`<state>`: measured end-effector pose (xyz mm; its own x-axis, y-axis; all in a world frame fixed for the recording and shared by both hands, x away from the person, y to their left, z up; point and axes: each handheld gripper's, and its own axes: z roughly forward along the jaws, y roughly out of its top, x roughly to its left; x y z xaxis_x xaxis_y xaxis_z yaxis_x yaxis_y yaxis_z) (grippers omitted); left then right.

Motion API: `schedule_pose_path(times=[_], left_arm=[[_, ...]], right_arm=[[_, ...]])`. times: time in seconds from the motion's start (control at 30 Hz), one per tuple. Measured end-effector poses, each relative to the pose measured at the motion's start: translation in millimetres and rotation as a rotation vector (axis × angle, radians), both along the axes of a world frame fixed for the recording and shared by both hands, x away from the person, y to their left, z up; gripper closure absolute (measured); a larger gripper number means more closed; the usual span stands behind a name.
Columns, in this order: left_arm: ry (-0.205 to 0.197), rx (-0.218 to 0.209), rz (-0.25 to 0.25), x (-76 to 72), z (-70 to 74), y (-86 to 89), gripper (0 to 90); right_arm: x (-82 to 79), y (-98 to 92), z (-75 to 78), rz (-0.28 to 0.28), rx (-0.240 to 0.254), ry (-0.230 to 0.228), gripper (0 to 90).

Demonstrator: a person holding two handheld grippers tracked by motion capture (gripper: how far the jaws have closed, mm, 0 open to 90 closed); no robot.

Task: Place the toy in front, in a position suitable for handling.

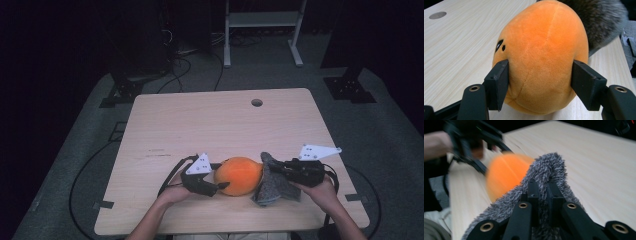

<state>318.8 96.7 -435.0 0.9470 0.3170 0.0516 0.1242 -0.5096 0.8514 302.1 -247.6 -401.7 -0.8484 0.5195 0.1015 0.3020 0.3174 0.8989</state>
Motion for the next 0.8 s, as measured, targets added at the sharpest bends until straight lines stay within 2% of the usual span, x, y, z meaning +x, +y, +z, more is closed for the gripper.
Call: schedule_pose_path(times=[0.1,0.23,0.3,0.37,0.43,0.47,0.57,0.63,0.7,0.8], left_arm=[[0.005,-0.011,0.009,1.1,-0.6,-2.2,33.5],[0.017,-0.021,0.031,3.3,-0.8,0.3,33.3],[0.031,-0.036,0.035,3.9,-1.2,2.5,33.6],[0.031,-0.040,0.037,2.9,-0.2,0.7,33.6],[0.028,-0.040,0.037,2.5,1.4,-1.6,33.6],[0.035,-0.044,0.040,3.0,1.5,-2.4,33.6],[0.047,-0.053,0.055,4.2,2.0,-3.6,33.8],[0.036,-0.048,0.050,2.8,2.8,-5.8,33.8],[0.024,-0.041,0.048,1.7,4.3,-8.9,33.9],[0.003,-0.026,0.035,-2.1,6.5,-14.2,34.1]], right_arm=[[-0.2,18.5,9.9,0.043,-0.009,-0.035,82.9],[7.5,34.0,3.4,0.049,-0.047,-0.036,82.9],[11.2,31.3,-7.1,0.030,-0.063,-0.022,82.9],[12.5,21.6,-16.0,0.005,-0.033,0.022,82.9],[8.8,12.7,-20.4,-0.029,-0.077,0.023,82.9],[7.5,7.7,-21.3,-0.041,-0.075,0.036,82.9],[1.8,-1.6,-12.7,-0.051,-0.056,0.032,82.9],[-2.8,1.2,-0.4,-0.037,-0.036,0.006,82.8],[-4.7,11.3,11.3,-0.010,-0.025,-0.027,82.8],[-3.6,35.9,23.8,0.045,-0.047,-0.053,82.8]])
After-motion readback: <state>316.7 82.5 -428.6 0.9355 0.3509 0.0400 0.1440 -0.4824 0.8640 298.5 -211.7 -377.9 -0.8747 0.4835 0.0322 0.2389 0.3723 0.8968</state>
